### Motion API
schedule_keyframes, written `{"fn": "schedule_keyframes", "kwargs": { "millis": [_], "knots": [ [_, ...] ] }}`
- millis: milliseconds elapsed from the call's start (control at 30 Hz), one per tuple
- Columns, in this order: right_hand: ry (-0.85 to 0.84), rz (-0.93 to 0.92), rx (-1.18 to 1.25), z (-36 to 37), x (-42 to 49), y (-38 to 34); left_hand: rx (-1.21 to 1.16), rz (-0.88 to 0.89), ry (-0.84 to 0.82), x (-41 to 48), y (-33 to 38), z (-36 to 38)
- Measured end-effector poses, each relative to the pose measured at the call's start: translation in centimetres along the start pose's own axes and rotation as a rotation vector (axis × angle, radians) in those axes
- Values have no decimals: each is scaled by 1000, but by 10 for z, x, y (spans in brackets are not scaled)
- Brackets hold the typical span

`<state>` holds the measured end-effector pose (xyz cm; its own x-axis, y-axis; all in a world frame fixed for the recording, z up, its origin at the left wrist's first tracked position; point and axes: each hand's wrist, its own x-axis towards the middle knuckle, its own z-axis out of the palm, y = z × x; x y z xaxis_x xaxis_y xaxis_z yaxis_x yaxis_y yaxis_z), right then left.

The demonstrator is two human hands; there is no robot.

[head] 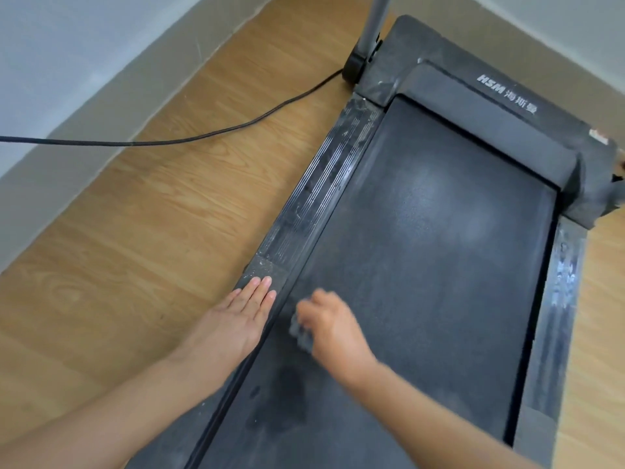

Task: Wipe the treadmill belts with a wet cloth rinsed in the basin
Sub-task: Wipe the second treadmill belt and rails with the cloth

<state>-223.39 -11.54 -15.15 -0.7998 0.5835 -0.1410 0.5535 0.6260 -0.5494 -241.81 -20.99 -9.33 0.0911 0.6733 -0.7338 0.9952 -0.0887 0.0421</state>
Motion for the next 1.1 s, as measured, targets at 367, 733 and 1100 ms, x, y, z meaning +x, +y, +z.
{"fn": "schedule_keyframes", "kwargs": {
  "millis": [367, 733, 1100],
  "knots": [
    [201, 519, -63, -110, 181, 102, -3, 22, 70, 1, 1, 1],
    [36, 128, 1, 31, 10, -29, -153, 92, 127, 1, -20, 19],
    [368, 687, 942, -47, -9, -9, -888, 79, 799, 53, -10, -25]
  ]
}}
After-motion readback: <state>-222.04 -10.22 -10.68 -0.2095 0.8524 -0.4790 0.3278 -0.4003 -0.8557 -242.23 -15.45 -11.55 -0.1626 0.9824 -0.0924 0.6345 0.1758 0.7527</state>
